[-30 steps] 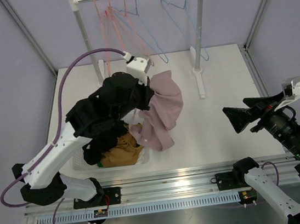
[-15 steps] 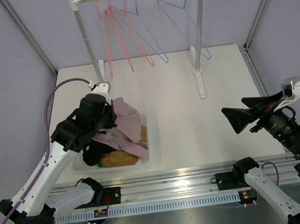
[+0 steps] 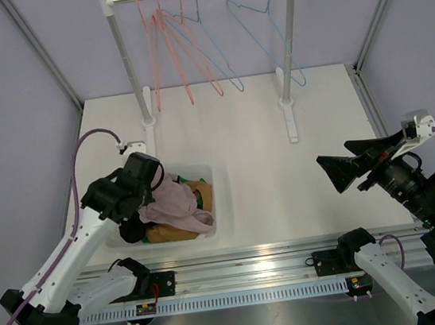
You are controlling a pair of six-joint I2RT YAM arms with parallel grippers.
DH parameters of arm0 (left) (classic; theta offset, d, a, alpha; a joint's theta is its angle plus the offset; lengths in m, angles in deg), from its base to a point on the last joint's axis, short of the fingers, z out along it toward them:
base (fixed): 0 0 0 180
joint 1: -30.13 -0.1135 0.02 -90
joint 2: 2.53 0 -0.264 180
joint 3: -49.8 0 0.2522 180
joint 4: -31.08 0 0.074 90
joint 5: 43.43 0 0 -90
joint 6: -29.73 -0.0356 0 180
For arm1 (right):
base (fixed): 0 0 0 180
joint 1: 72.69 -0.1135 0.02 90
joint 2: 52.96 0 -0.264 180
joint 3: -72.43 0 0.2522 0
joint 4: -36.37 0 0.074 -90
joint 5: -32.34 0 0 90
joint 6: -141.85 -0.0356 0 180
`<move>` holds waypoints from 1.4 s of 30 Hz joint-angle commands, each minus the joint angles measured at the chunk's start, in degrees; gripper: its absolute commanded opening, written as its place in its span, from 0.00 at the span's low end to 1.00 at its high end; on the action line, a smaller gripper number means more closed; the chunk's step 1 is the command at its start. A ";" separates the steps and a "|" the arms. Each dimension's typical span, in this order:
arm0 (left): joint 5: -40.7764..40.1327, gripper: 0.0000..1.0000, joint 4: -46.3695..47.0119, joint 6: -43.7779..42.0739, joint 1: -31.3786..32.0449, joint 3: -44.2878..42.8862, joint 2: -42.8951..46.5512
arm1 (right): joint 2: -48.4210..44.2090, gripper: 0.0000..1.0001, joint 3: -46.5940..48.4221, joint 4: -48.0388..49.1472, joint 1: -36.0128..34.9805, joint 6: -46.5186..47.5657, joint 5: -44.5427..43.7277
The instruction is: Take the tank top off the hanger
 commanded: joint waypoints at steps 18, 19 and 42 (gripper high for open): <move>16.75 0.00 9.00 -6.71 -0.44 4.12 -40.35 | 1.27 1.00 -2.73 4.03 0.16 0.25 6.50; 15.96 0.00 9.26 -6.53 -0.44 4.20 -39.47 | 1.27 0.99 -2.55 3.94 0.16 0.34 6.50; -1.71 0.99 3.36 -0.37 -1.58 -12.41 -1.79 | 7.68 0.99 1.67 -3.70 0.16 1.75 -9.90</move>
